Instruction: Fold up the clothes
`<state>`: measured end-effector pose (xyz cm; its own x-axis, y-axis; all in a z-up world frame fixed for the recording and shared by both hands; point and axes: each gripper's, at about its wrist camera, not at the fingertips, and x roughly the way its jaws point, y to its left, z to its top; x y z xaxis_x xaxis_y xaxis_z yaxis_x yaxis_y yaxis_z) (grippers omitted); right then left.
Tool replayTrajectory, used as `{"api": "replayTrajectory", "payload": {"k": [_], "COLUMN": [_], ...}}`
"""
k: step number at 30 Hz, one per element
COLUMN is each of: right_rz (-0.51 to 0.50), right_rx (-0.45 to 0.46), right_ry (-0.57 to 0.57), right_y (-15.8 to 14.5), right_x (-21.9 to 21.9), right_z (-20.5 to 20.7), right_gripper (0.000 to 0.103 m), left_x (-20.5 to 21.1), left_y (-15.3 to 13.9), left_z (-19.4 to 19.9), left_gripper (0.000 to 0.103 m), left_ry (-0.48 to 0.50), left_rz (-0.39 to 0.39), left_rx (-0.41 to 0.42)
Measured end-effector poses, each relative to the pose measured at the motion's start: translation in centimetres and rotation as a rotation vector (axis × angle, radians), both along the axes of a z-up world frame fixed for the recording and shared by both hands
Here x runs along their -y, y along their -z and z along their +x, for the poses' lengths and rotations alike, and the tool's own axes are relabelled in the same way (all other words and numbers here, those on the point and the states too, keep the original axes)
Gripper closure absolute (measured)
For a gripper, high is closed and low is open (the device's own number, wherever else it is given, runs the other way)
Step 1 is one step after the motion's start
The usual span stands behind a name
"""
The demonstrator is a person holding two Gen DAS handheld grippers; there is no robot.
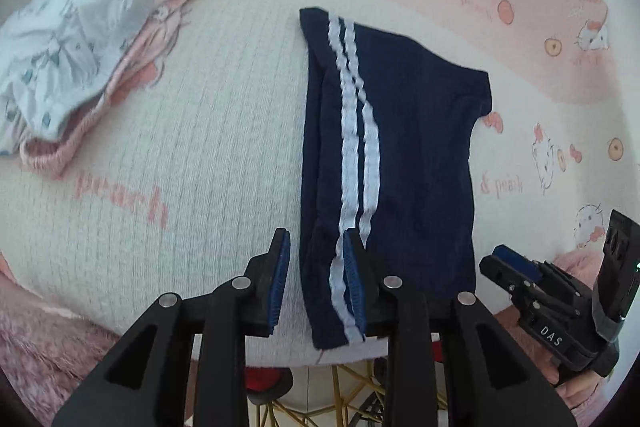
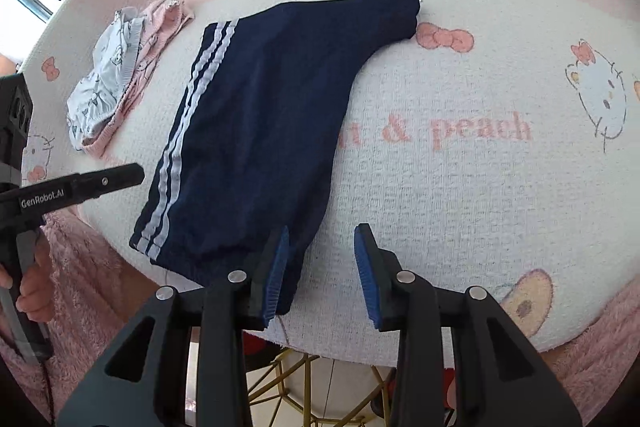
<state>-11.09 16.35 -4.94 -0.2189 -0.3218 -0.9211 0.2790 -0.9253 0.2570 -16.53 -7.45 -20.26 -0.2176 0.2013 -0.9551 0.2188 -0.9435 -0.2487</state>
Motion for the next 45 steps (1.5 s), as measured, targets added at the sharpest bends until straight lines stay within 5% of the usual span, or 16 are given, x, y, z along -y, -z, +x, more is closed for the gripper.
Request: {"api": "replayTrajectory", "payload": {"k": [8,11,18,21,26,29,33,38,45], "right_rz": [0.127,0.070,0.027,0.114,0.150,0.022,-0.027,0.110,0.025], "right_rx": [0.004,0.010,-0.069,-0.009,0.009,-0.008,-0.035,-0.009,-0.014], "right_ry": [-0.105,-0.144,-0.049,-0.027,0.011,0.059,0.089,0.122,0.228], "right_y": [2.6,1.9,0.0,2.3,2.1,0.3,-0.4,2.5,1.9], "right_x": [3.8,2.6,2.2,2.9,0.0,-1.5,-0.5,-1.0,-4.0], "right_z": [-3.3,-4.1,-8.9,-10.3,-11.0,-12.4,-15.2,-18.0,-19.8], "right_gripper": [0.067,0.067,0.062,0.065,0.064,0.063,0.062,0.063,0.062], "left_x": [-0.6,0.7,1.8,1.9,4.1,5.1,5.4,4.3,4.0], "left_y": [0.6,0.2,-1.7,-0.4,0.1,-0.9,-0.7,-0.3,1.0], "left_z": [-4.8,-4.3,-8.3,-8.8,-7.5,-8.1,-9.3,-10.5,-11.6], "left_gripper": [0.074,0.070,0.070,0.070,0.070,0.070,0.070,0.070,0.070], "left_ry": [0.114,0.117,0.089,0.106,0.076,0.044,0.036,0.072,0.038], "left_rz": [-0.073,-0.118,0.009,0.019,0.067,0.123,0.157,0.154,0.180], "left_rx": [0.009,0.025,-0.069,-0.028,-0.006,-0.071,-0.100,-0.121,-0.140]}}
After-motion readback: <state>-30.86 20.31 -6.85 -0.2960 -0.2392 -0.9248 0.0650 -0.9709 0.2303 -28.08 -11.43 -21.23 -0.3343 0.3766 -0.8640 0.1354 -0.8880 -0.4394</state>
